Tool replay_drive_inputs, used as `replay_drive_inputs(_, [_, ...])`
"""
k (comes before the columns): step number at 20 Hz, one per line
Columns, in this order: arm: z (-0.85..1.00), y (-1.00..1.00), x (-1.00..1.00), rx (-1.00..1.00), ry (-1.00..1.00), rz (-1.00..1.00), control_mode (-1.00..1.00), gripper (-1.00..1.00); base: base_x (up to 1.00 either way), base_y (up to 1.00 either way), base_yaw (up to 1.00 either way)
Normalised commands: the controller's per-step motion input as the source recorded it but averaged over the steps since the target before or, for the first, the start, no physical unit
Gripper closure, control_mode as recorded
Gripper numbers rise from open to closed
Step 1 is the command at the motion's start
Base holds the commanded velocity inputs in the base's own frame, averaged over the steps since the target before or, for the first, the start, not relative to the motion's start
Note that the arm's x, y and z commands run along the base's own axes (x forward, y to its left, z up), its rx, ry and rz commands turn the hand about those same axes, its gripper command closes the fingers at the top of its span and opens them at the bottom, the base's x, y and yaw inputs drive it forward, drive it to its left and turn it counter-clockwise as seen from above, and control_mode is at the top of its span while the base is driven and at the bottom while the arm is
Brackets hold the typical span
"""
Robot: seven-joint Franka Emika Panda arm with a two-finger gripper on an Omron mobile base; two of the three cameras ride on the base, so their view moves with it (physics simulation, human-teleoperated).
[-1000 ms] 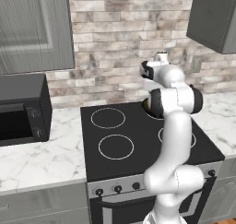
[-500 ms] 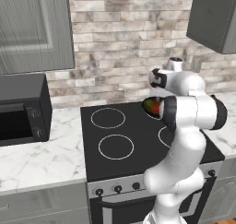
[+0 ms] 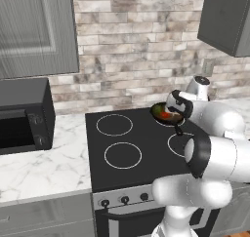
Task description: Put the lime and tomato in the pan. Then turn on the rear right burner and set the heat to medium.
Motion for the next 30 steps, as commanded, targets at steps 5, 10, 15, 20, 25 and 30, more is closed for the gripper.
replay_drive_inputs(5, [0.40,-0.19,-0.44,0.00,0.01,0.25,-1.00,-1.00,0.00,0.00,0.00])
replay_drive_inputs(10, [0.38,-0.25,-0.44,0.00,0.14,0.25,-1.00,-1.00,0.00,0.00,0.00])
replay_drive_inputs(15, [0.03,-0.24,-0.43,0.00,0.27,0.15,-1.00,-1.00,0.00,0.00,0.00])
replay_drive_inputs(20, [0.00,-0.01,-0.47,0.00,0.29,0.06,-1.00,-1.00,0.00,0.00,0.00])
replay_drive_inputs(25, [0.00,0.00,-0.50,0.00,0.19,0.06,-1.00,-1.00,0.00,0.00,0.00])
replay_drive_inputs(30, [-0.41,0.00,-0.63,0.00,-0.06,0.06,-1.00,-1.00,0.00,0.00,0.00])
